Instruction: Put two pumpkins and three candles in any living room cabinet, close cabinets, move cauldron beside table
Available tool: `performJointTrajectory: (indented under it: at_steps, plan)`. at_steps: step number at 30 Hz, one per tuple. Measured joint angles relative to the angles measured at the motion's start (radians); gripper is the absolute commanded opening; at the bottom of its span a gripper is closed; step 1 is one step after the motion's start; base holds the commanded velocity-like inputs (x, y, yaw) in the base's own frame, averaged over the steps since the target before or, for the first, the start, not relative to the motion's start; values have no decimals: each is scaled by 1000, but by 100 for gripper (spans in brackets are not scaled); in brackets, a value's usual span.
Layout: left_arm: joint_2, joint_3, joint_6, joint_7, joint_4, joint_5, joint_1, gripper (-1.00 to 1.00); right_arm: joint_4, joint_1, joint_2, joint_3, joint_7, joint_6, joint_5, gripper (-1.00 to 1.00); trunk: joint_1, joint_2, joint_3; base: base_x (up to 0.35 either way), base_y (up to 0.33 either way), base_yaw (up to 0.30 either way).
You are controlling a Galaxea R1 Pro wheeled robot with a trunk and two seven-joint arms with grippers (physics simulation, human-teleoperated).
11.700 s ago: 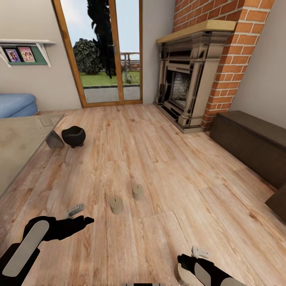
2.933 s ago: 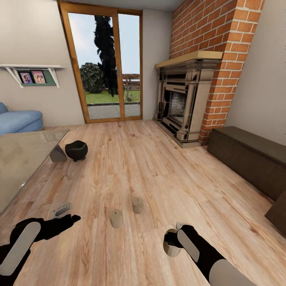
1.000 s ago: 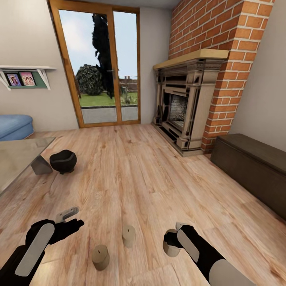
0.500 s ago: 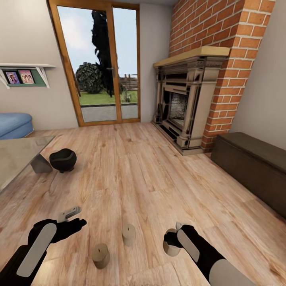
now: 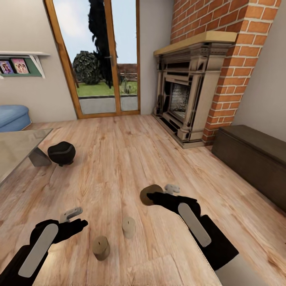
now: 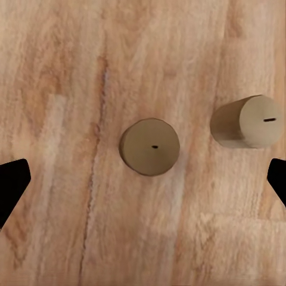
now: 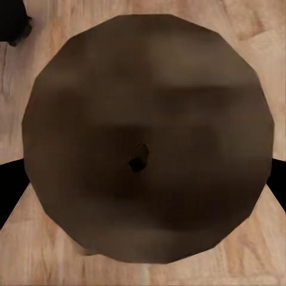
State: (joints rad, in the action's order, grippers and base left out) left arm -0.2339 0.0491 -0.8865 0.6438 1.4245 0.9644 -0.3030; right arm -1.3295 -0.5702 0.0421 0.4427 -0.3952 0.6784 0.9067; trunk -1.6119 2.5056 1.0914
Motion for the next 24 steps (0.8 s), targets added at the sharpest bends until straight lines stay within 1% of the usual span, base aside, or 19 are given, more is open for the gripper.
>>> performJointTrajectory:
  at_steps: [1, 2, 4, 6, 7, 9, 13, 18, 19, 21, 22, 24]
  plan:
    - [1, 0, 0, 0, 0, 0, 0, 100, -17, 0, 13, -1, 0, 1, 22, -100, 0, 0, 4, 0, 0, 0]
    - [5, 1, 1, 0, 0, 0, 0, 100, -41, 1, 32, -1, 0, 1, 61, -100, -1, 0, 8, 0, 0, 0]
    - [20, 5, 2, 0, -3, 0, 0, 100, -82, 2, 62, -1, 0, 1, 126, -100, -2, 1, 15, 0, 0, 0]
    - [38, 19, 3, 1, -6, -2, 0, 100, -139, 3, 94, 0, 0, 0, 175, -100, -3, 1, 23, 0, 0, 0]
    - [41, 24, 4, 1, -7, -3, 0, 100, -153, 4, 103, 0, 0, 2, 185, -100, -3, 2, 27, 0, 0, 0]
    - [46, 29, 4, 2, -8, -4, -1, 100, -170, 5, 112, 1, 1, 2, 198, -100, -4, 2, 35, 0, 0, 0]
    - [48, 34, 7, 2, -8, -4, -1, 100, -195, 5, 116, 2, 5, 3, 210, -100, -6, 3, 50, 0, 0, 0]
    - [58, 38, 8, 2, -9, -4, -1, 100, -212, 5, 118, 2, 9, 5, 271, -100, -8, 4, 70, 0, 0, 0]
    - [59, 38, 8, 2, -9, -5, -1, 100, -212, 5, 120, 2, 10, 6, 276, -100, -9, 4, 74, 0, 0, 0]
    - [62, 38, 8, 2, -8, -5, -1, 100, -209, 5, 129, 3, 27, 6, 293, -100, -9, 5, 81, 0, 0, 0]
    - [62, 38, 8, 2, -8, -5, -1, 100, -203, 5, 133, 3, 57, 5, 303, -100, -10, 5, 85, 0, 0, 0]
    - [63, 38, 7, 2, -9, -5, -1, 100, -200, 5, 137, 2, 80, 7, 302, -100, -11, 6, 93, 0, 0, 0]
